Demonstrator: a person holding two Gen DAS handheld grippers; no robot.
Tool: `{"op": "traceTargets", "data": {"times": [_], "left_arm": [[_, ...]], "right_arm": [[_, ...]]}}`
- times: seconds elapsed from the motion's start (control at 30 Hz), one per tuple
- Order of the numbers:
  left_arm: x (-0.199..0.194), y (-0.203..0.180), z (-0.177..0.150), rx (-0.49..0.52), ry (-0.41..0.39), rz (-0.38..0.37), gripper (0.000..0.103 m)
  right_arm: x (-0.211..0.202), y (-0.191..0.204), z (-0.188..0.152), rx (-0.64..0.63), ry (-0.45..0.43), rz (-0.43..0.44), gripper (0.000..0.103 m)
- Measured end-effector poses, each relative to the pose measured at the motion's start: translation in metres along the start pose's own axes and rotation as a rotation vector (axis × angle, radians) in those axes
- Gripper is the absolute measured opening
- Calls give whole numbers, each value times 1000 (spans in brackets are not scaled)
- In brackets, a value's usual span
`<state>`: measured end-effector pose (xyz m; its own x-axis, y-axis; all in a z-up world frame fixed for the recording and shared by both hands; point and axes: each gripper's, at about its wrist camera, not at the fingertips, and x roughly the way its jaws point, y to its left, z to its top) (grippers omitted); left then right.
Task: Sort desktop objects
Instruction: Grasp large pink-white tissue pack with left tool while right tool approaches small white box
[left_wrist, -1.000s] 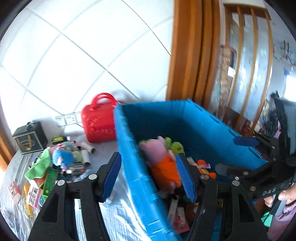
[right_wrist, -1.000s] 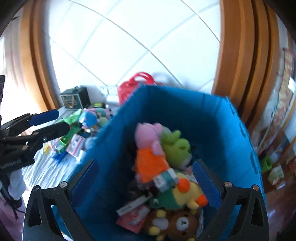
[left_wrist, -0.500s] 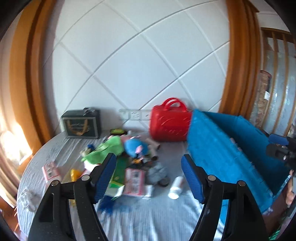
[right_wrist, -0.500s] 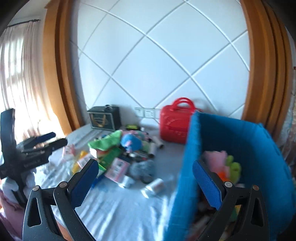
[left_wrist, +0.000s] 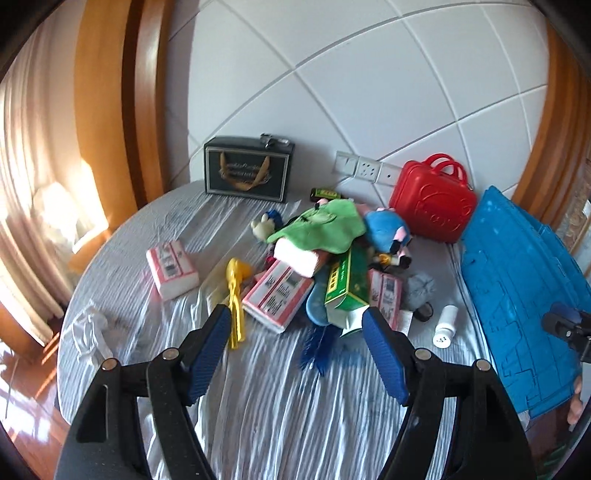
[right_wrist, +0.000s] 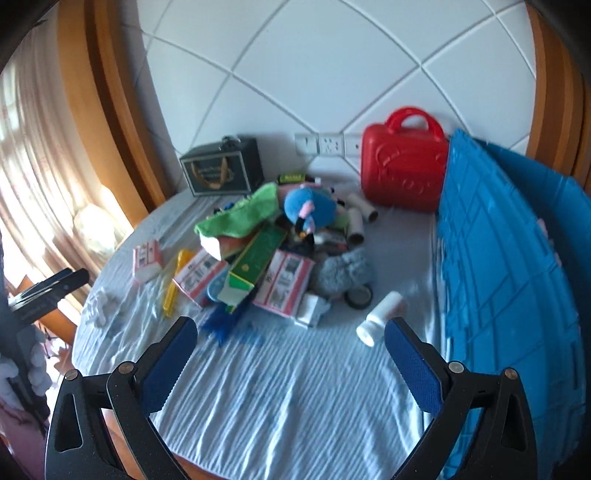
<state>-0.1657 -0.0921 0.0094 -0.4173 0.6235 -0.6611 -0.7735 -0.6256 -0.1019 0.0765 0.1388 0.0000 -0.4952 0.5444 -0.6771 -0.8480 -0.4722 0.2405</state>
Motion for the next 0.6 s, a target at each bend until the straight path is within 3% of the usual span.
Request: {"op": "traceTargets", "data": {"times": [0.37,0.6], "left_arm": [[58,4,-32,-51,111,93,72],[89,9,-39,-24,183,154,72]], "right_arm": [[75,-38,-19,22,105,58,103],[109,-61,-23,58,182,44,103]]}}
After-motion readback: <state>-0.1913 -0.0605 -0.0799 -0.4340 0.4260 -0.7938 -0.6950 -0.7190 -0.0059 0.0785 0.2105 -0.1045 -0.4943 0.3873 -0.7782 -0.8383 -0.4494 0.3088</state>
